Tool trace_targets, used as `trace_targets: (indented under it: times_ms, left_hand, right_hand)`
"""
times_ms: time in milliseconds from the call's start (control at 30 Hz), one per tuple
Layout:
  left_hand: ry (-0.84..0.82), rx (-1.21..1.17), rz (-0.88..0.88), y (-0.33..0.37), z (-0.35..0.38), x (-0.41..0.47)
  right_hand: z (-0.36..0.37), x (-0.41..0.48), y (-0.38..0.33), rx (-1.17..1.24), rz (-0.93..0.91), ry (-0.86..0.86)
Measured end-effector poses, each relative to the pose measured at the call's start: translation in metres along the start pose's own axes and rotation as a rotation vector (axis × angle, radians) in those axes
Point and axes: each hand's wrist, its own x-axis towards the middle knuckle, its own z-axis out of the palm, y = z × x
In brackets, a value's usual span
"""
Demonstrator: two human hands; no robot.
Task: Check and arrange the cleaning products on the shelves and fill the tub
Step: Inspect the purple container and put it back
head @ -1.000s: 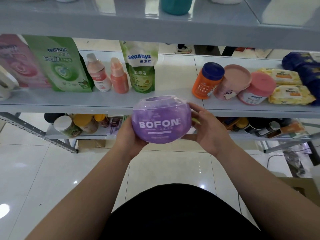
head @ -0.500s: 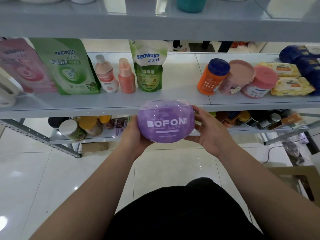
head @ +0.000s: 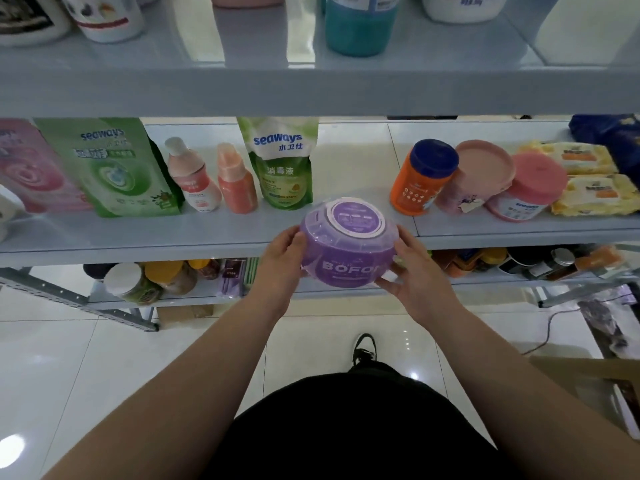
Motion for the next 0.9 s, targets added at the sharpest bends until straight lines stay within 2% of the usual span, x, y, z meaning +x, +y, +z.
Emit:
trace_targets:
  times_ms: [133, 233, 533, 700, 767, 833, 900]
  left_hand:
    - [0.065, 0.076, -0.028, 0.003, 0.022, 0.033]
    - [0.04, 0.102, -0.048, 0.002, 0.037, 0.052]
    - [0.006, 0.107, -0.018, -0.005, 0.051, 0.085]
    - [-0.022, 0.319, 0.027, -0.01, 0.043, 0.09]
    - [-0.027, 0.457, 0.126, -0.011, 0.041, 0.086]
    - [-0.039, 0.686, 0.399, -0.012, 0.04, 0.076]
    - [-0.08, 0.926, 0.629, -0.013, 0.045, 0.067]
  right_hand:
    - [-0.01, 0.04, -0.013, -0.168, -0.049, 0.0]
    - [-0.014, 0.064, -0.022, -0.248, -0.084, 0.023]
    - [-0.024, 0.111, -0.027, -0.33, -0.107, 0.007]
    - [-0.023, 0.117, -0.025, -0.583, -0.239, 0.024]
    - [-0.02, 0.108, -0.028, -0.762, -0.434, 0.01]
    - [-0.02, 0.099, -0.027, -1.046, -0.581, -0.004]
    - [-0.018, 0.093, -0.025, -1.222, -0.638, -0.009]
